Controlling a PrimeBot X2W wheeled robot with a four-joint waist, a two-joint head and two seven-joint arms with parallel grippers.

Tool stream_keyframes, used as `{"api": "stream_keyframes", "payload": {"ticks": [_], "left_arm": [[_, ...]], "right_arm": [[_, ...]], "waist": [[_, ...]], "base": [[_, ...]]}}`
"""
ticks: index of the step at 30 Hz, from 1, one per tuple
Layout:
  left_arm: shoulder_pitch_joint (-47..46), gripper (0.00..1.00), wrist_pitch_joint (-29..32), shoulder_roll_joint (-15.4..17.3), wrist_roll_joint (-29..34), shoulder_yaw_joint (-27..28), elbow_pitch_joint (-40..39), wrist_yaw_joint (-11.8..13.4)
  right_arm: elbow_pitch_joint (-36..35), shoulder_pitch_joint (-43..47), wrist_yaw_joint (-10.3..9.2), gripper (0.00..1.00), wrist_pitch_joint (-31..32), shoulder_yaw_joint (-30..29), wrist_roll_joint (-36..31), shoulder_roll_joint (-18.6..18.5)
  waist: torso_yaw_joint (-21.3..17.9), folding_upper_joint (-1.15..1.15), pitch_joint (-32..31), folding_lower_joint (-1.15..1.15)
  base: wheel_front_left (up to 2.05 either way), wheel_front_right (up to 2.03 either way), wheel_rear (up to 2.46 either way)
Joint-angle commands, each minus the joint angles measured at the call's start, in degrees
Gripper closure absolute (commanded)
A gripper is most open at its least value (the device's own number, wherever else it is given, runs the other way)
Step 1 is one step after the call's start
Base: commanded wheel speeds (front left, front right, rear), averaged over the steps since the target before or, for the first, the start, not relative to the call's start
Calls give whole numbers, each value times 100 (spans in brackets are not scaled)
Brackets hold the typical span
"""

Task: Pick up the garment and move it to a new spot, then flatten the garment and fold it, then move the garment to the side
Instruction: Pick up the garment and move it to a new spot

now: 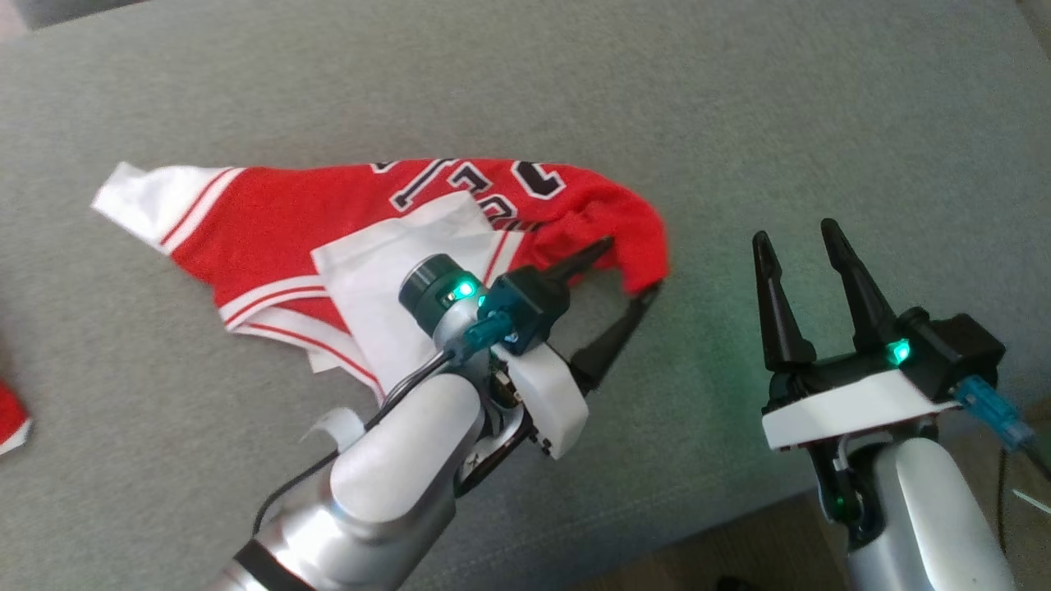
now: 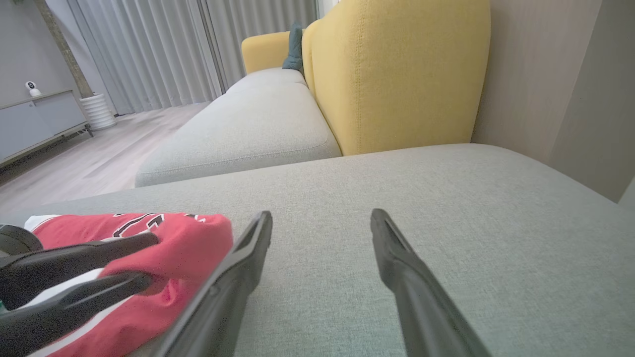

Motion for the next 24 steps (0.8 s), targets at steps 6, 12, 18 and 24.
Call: {"api": "stream_keyframes", "payload": {"ticks": [6, 12, 18, 24], "left_arm": [[133, 0, -520, 121, -58, 322, -209, 190], [662, 0, -645, 538, -237, 1104, -603, 723], [1288, 0, -652, 919, -347, 2081, -1143, 1141], [1990, 0, -653, 1183, -378, 2945, -1476, 1349]], "right_arm": [[-41, -63, -4, 0, -32, 93, -47, -17], [-85, 75, -4, 0, 79, 18, -160, -17], [-168, 186, -4, 0, 219, -37, -270, -17], [-266, 303, -4, 0, 357, -72, -332, -17]], "waist": [[443, 0, -486, 0], [867, 0, -801, 0], [1252, 0, -986, 0], [1518, 0, -1166, 0]], "base": [[0, 0, 0], [0, 0, 0], [0, 0, 0], [0, 0, 0]]}}
